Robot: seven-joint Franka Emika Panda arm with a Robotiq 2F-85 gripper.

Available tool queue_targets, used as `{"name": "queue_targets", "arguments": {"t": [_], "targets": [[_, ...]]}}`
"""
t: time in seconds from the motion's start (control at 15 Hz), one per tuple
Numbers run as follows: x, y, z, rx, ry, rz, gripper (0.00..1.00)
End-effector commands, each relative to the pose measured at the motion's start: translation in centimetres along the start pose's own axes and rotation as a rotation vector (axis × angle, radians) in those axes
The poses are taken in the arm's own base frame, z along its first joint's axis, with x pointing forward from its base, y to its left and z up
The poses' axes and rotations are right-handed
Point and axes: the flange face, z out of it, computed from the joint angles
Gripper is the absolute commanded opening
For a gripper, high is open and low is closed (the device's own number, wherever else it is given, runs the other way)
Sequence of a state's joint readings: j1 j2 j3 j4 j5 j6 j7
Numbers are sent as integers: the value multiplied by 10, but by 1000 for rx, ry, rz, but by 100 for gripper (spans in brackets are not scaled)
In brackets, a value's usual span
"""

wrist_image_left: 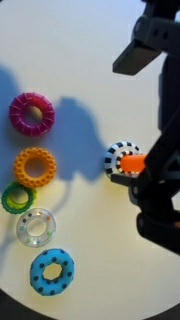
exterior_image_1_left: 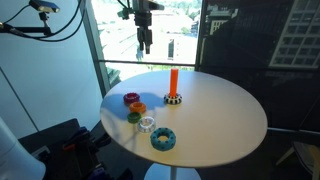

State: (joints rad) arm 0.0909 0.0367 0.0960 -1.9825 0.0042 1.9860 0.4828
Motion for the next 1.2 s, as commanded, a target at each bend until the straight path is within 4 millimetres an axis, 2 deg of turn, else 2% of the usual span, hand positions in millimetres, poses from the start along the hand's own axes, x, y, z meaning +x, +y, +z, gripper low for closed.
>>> {"name": "queue_targets", "arguments": {"t": [0.0, 0.07, 0.4, 0.67, 1.13], "targets": [[17, 8, -7, 17, 47, 46, 100], [10, 8, 3, 11, 19, 21, 100], [13, 10, 1, 17, 32, 27, 100], [25, 20, 15, -5, 19, 63, 100], [55, 35, 62, -31, 53, 138, 100]]}}
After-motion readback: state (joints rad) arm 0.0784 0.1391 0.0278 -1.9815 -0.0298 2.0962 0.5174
